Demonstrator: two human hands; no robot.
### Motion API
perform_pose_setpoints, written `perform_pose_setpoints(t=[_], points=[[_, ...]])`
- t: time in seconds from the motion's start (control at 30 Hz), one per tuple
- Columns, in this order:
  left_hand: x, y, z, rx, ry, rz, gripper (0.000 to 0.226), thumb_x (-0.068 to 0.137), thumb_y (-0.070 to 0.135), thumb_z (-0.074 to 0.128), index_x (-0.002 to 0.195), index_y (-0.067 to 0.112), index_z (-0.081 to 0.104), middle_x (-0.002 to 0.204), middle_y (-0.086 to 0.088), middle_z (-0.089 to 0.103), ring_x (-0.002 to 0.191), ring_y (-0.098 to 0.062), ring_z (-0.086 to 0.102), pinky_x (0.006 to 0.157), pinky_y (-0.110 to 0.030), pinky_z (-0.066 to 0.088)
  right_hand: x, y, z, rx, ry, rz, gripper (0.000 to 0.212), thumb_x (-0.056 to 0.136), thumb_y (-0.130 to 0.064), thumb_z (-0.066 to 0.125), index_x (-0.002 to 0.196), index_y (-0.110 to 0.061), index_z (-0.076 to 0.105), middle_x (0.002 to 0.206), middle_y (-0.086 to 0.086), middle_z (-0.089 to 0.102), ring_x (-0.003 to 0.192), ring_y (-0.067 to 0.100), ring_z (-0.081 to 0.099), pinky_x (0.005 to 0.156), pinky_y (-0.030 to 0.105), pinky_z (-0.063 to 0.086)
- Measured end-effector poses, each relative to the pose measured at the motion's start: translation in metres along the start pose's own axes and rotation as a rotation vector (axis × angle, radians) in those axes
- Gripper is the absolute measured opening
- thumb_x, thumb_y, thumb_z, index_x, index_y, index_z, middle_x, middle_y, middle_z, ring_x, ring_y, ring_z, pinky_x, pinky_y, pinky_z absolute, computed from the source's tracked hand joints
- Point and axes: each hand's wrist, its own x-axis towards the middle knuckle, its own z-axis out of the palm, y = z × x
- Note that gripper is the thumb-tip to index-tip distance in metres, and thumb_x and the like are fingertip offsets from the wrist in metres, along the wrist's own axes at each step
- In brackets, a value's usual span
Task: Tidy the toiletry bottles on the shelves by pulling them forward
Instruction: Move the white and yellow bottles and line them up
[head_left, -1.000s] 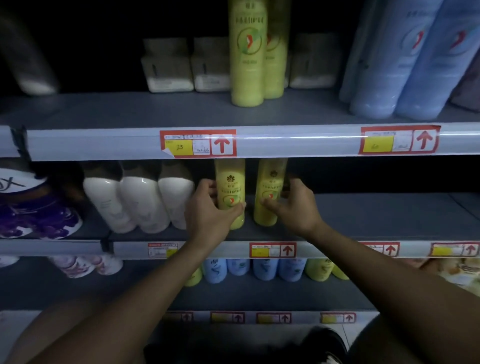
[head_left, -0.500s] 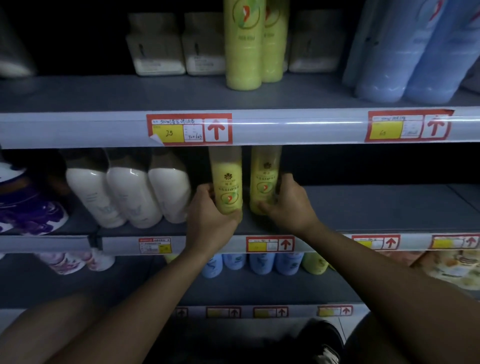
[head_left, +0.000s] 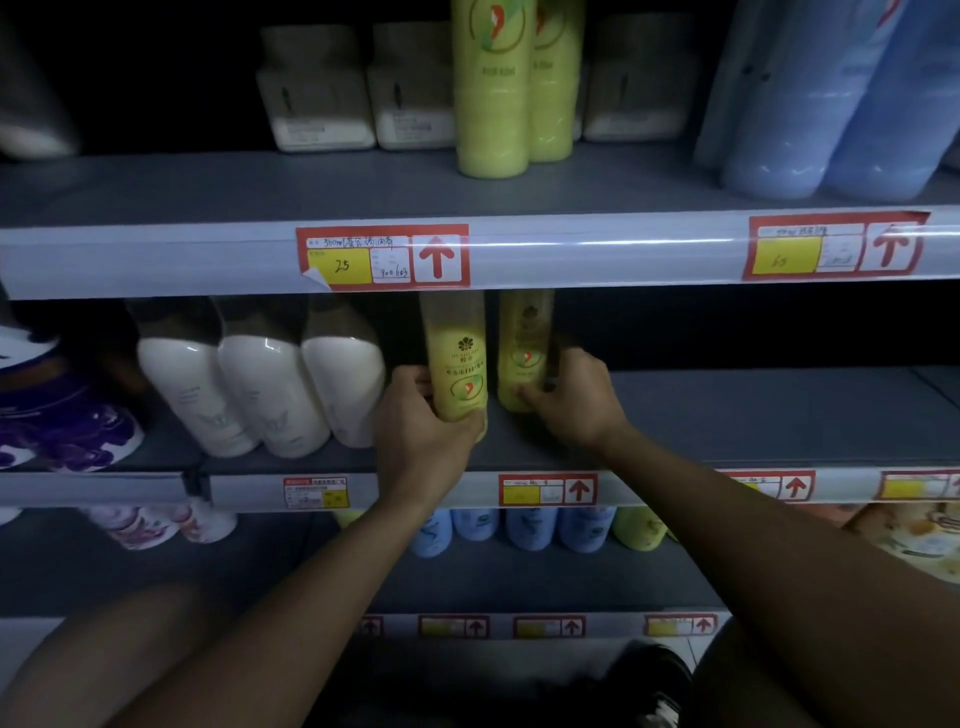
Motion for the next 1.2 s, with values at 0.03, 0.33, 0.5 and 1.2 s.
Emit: perform_pose_setpoints(t=[0.03, 0.33, 0.5, 1.2], points=[[0.001, -0.001, 0.002, 0.003, 0.01, 0.0, 0.056, 0.07, 0.026, 0.094, 0.11, 0.029, 0.055, 0.104, 0.011, 0.07, 0.09, -0.003, 0.07, 0.073, -0.032, 0.062, 0.002, 0.0, 0.001, -0.004, -0.004, -0.001, 0.049, 0.082, -0.048, 0.077, 0.114, -0.012, 0.068, 0.114, 0.01, 0.074, 0.109, 0.029, 0.07, 0.091, 0.05, 0.06], [0.007, -0.004, 0.011, 0.037, 0.091, 0.012, 0.056, 0.063, 0.042, 0.09, 0.1, 0.038, 0.049, 0.101, 0.01, 0.068, 0.088, -0.009, 0.07, 0.072, -0.043, 0.063, 0.017, -0.002, 0.01, -0.067, 0.0, -0.027, 0.035, 0.092, -0.039, 0.074, 0.101, -0.004, 0.076, 0.101, 0.015, 0.076, 0.095, 0.031, 0.073, 0.083, 0.051, 0.061], [0.006, -0.004, 0.014, 0.083, 0.123, 0.042, 0.058, 0.066, 0.041, 0.092, 0.106, 0.031, 0.051, 0.106, 0.007, 0.066, 0.094, -0.013, 0.068, 0.074, -0.044, 0.062, 0.019, -0.002, 0.014, -0.048, -0.006, -0.009, 0.033, 0.093, -0.037, 0.074, 0.103, -0.006, 0.076, 0.102, 0.012, 0.076, 0.093, 0.027, 0.073, 0.083, 0.049, 0.062], [0.0, -0.002, 0.018, 0.116, 0.175, 0.06, 0.06, 0.069, 0.039, 0.094, 0.107, 0.029, 0.049, 0.108, 0.005, 0.062, 0.092, -0.014, 0.066, 0.072, -0.04, 0.061, 0.015, -0.009, 0.014, -0.044, 0.004, 0.019, 0.038, 0.091, -0.041, 0.076, 0.099, -0.004, 0.076, 0.098, 0.015, 0.076, 0.093, 0.031, 0.073, 0.082, 0.051, 0.062]])
